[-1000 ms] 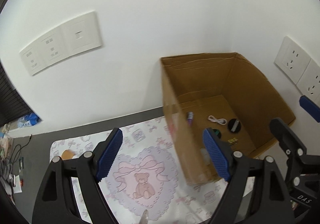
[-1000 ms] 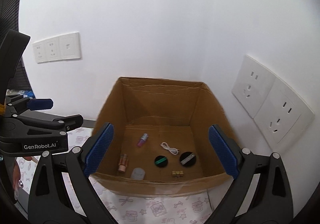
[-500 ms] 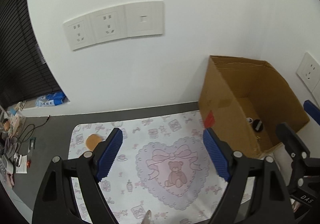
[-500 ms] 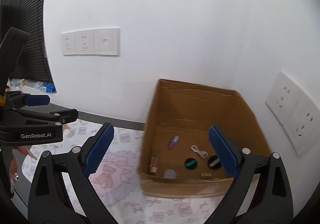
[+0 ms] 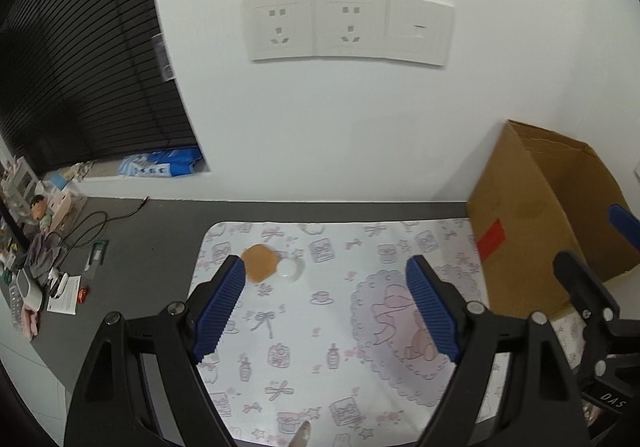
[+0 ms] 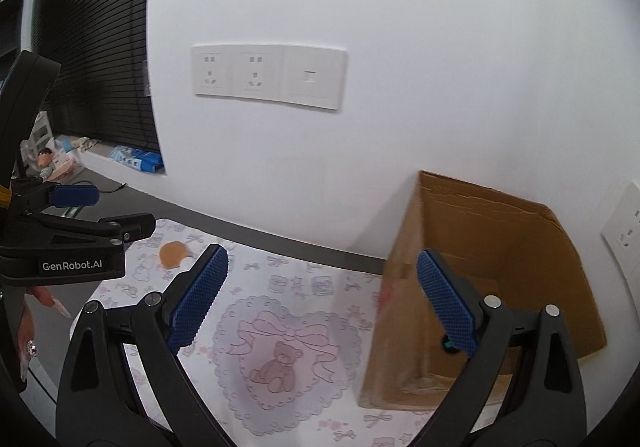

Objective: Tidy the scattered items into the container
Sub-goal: 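Move both open tools back over the mat toward the sponge and ball, then grasp the orange sponge with the left tool while the right tool grasps the white ball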

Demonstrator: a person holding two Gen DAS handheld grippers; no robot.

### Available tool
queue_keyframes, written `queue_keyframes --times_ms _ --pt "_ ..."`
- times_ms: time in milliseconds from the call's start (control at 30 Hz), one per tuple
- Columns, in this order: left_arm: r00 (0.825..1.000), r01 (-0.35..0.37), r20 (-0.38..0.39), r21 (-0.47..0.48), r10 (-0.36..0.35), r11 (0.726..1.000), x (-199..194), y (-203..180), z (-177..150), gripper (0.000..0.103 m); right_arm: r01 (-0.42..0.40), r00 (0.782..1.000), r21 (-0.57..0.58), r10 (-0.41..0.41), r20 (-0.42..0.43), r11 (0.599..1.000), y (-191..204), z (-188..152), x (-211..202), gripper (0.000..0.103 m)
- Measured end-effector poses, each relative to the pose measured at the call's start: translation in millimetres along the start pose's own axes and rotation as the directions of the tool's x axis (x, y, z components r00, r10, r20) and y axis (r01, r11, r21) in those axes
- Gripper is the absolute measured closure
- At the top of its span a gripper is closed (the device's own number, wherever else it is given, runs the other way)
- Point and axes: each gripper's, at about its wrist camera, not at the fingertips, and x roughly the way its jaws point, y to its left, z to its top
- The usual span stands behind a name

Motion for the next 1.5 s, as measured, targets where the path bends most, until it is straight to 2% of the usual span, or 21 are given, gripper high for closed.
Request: queue_keyframes --times_ms 367,733,1000,1233,1367,1500 --pt "0.998 -0.055 -0.024 -0.060 0.054 0.997 8.6 54.0 -11.9 0.022 -0.104 0.995 -0.064 0.103 -0.017 0.993 60.0 4.8 22.5 0.006" --pt "0.997 -0.072 -0.025 -0.100 0.070 0.992 37.0 91.5 -27.7 0.022 -0.154 0.986 -0.093 0.148 -0.071 0.984 95.0 -3.9 60.2 0.006" --pt "0.995 -0.061 -0.091 -0.136 0.049 0.989 93.4 125.7 -41.4 0.022 -0.196 0.974 -0.108 0.181 -0.138 0.975 120.2 -21.5 108.5 0.006" --pt "0.993 -0.048 -0.114 -0.150 0.031 0.987 142.7 130.5 -44.1 0.022 -0.236 0.960 -0.122 0.213 -0.179 0.964 139.2 -39.8 149.2 0.006" --pt "0.993 0.013 -0.119 -0.124 -0.028 0.992 175.7 132.6 -49.8 0.022 -0.295 0.942 -0.131 0.264 -0.209 0.947 147.1 -52.8 177.7 0.006" --pt "0.985 0.054 -0.158 -0.118 -0.072 0.992 212.1 137.8 -57.8 0.022 -0.350 0.919 -0.136 0.311 -0.242 0.927 153.4 -66.8 207.7 0.006"
